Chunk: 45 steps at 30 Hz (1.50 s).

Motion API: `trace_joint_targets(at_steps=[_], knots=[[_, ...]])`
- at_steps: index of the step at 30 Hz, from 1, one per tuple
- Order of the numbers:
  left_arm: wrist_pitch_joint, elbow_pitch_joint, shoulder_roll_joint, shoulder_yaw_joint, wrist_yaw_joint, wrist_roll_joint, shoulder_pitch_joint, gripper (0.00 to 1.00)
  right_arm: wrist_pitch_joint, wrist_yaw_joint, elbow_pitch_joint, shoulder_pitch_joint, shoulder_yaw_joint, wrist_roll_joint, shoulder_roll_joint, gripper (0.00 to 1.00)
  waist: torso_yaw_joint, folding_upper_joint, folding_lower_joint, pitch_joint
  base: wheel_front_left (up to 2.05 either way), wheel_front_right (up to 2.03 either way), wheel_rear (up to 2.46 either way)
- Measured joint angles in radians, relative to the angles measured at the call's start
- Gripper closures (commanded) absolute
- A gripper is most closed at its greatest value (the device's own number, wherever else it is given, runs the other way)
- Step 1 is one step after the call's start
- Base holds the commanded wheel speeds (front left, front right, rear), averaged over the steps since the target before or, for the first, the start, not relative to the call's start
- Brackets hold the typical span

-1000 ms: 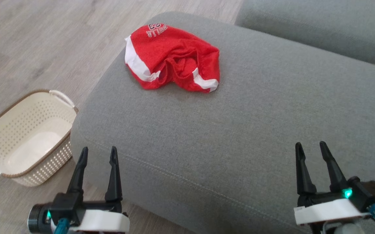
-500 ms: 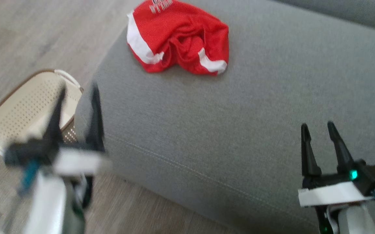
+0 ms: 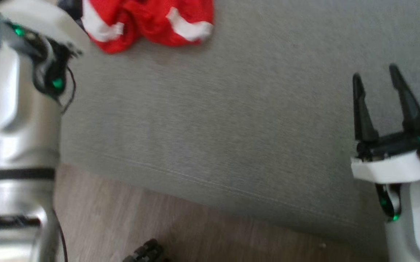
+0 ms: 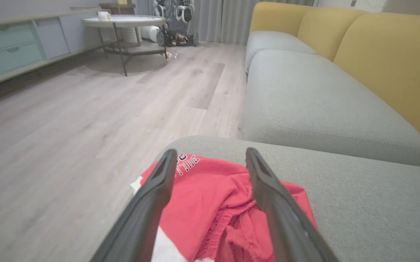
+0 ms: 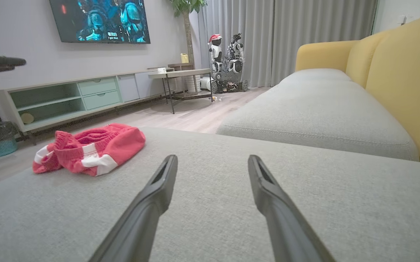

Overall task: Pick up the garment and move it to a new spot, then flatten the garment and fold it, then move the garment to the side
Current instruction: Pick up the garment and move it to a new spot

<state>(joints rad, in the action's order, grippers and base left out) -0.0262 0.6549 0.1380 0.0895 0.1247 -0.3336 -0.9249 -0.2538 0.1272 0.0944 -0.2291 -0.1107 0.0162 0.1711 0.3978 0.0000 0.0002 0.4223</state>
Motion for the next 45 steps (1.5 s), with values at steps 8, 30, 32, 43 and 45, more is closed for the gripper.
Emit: trace_joint_targets(at_steps=[8,30,32,43,45], knots=[[0.133,0.207,0.072,0.158,0.002,-0.246,-0.142,0.0,-0.001,0.0,-0.05,-0.083,-0.015,0.008,0.022,0.0,-0.099,0.0,0.0001,0.13,0.0,0.0,0.0],[-0.069,0.315,0.179,0.47,0.006,-0.352,-0.182,1.0,-0.002,0.0,-0.11,-0.155,0.017,0.015,0.073,0.0,-0.203,0.0,0.0,0.224,0.0,0.0,0.0],[-0.102,0.276,0.18,0.517,0.006,-0.393,-0.155,1.0,-0.003,0.0,-0.109,-0.148,0.02,0.014,0.067,0.0,-0.202,0.0,-0.0001,0.203,0.0,0.0,0.0],[-0.152,0.025,0.28,0.769,0.007,-0.567,-0.095,1.0,-0.004,0.0,-0.117,-0.139,0.021,-0.005,-0.001,0.0,-0.265,0.0,-0.0001,0.083,0.0,0.0,0.0],[-0.153,-0.006,0.286,0.809,0.007,-0.567,-0.095,1.0,-0.004,0.0,-0.117,-0.138,0.019,-0.006,-0.017,0.0,-0.292,0.0001,-0.0001,0.067,0.0,0.0,0.0]])
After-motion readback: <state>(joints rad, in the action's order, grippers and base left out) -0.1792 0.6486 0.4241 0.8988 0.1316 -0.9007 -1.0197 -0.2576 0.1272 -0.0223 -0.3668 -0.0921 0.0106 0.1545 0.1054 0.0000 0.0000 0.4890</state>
